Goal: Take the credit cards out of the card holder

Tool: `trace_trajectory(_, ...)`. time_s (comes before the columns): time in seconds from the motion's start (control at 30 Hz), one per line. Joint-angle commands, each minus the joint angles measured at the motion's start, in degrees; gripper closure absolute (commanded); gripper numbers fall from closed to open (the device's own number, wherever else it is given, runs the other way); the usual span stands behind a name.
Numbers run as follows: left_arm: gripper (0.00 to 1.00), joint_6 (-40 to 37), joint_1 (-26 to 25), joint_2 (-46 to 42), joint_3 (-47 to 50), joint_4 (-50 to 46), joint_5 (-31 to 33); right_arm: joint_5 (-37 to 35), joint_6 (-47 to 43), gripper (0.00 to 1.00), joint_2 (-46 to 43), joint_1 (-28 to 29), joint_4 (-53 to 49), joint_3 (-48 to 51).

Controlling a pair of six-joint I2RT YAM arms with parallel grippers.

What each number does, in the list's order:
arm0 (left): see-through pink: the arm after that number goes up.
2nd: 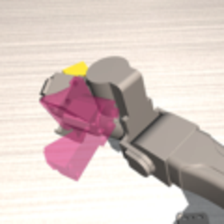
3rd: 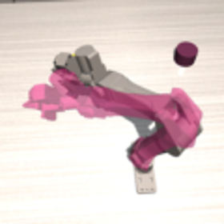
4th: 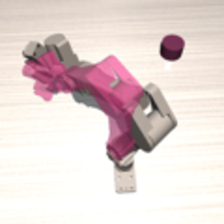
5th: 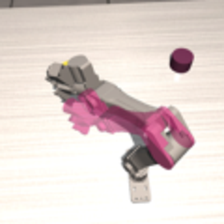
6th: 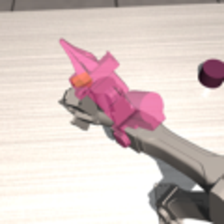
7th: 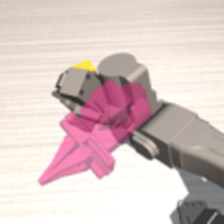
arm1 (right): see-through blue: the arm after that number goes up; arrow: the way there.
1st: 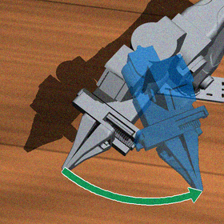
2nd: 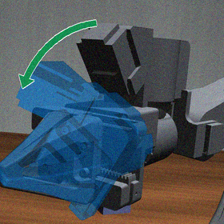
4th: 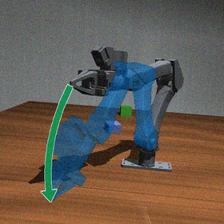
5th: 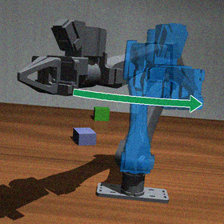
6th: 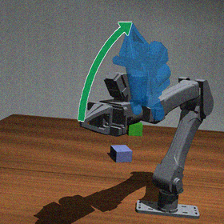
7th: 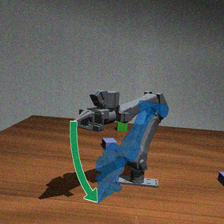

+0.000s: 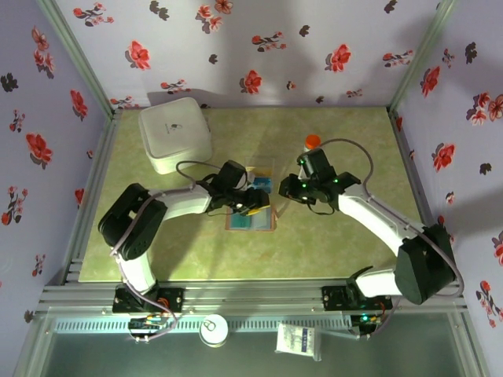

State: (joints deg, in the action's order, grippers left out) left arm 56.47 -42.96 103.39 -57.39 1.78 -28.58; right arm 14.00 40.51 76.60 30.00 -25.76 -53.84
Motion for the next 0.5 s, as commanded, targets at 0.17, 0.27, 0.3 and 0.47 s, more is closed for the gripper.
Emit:
trace_trajectory(0.17,0.5,-1.91,-0.54,2.81,-2.46,-2.98,-0.37,-0.27,0.36,0.72,-1.7,-0.29,-3.63,0.5)
trace_trajectory(0.27,0.5,-2.67,-0.4,1.33,-2.88,-4.0,-0.1,0.21,0.7,0.72,-1.78,-0.29,-3.25,0.15)
trace_trajectory(0.3,0.49,-3.02,-0.25,0.73,-2.99,-4.55,0.13,0.6,0.79,0.72,-1.6,-0.21,-2.96,0.23)
trace_trajectory(0.47,0.51,-4.46,0.55,-0.2,-3.3,-7.53,1.09,1.55,1.06,0.73,-0.77,-0.03,-2.45,0.23)
